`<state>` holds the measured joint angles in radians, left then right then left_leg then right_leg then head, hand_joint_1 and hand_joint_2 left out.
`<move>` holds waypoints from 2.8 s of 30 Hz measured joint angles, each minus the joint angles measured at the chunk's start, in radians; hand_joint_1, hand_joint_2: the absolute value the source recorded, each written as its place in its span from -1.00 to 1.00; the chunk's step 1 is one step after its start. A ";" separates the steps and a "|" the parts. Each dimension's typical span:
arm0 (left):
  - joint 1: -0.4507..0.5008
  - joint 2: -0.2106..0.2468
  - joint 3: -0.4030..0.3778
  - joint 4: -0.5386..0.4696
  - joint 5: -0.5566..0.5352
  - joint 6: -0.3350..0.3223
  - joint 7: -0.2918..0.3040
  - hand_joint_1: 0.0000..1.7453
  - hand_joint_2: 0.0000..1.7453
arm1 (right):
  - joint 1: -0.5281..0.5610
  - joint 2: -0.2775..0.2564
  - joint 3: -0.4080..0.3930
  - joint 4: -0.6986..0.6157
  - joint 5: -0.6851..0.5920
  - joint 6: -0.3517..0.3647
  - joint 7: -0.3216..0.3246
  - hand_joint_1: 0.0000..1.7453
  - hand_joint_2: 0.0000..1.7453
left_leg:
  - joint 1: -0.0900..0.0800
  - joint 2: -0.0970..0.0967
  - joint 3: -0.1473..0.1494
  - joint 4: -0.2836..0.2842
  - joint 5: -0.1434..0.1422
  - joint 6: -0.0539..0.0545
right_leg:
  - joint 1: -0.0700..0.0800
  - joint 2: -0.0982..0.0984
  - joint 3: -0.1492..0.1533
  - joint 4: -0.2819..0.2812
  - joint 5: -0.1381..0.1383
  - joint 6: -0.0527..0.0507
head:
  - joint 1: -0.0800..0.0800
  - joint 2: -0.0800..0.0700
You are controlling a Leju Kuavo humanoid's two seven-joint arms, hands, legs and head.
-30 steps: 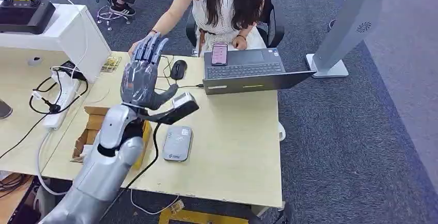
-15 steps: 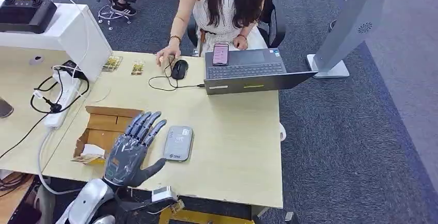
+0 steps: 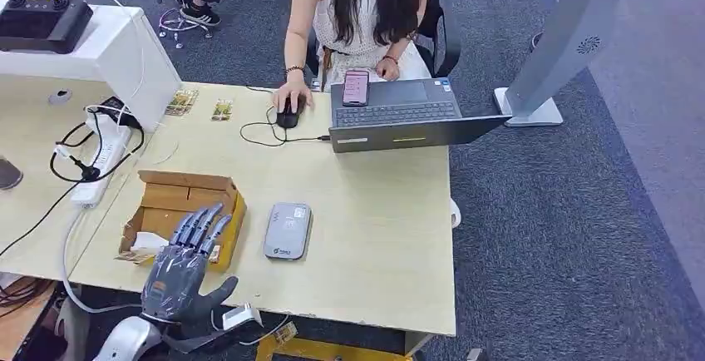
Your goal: Pass the card to the sensor for recognition and then transmit it.
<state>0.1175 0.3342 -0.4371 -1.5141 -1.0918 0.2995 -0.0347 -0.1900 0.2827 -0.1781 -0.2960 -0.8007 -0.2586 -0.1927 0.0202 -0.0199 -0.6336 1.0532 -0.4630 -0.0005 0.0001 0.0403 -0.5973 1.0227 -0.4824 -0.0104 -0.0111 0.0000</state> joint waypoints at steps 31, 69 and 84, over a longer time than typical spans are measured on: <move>0.003 -0.053 0.118 0.110 -0.077 -0.013 0.074 -1.00 1.00 | 0.002 0.002 -0.008 -0.008 0.032 -0.002 0.003 -1.00 1.00 | 0.000 -0.002 0.000 0.000 0.000 0.000 | 0.000 -0.002 0.000 0.000 0.000 0.000 | 0.000 0.000; 0.002 -0.106 0.199 0.148 -0.121 -0.085 0.118 1.00 1.00 | 0.003 0.002 -0.012 -0.013 0.047 0.013 0.001 -1.00 1.00 | 0.000 -0.002 0.000 0.000 0.000 0.000 | 0.000 -0.002 0.000 0.000 0.000 0.000 | 0.000 0.000; 0.002 -0.108 0.214 0.147 -0.097 -0.087 0.106 1.00 1.00 | 0.004 0.002 -0.018 -0.014 0.053 0.020 0.001 -1.00 1.00 | 0.000 -0.002 0.000 0.000 0.000 0.000 | 0.000 -0.002 0.000 0.000 0.000 0.000 | 0.000 0.000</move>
<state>0.1197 0.2262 -0.2228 -1.3668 -1.1887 0.2128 0.0717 -0.1856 0.2846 -0.1957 -0.3101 -0.7477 -0.2388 -0.1915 0.0202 -0.0217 -0.6337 1.0532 -0.4630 -0.0006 0.0000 0.0387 -0.5972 1.0227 -0.4827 -0.0107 -0.0111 0.0000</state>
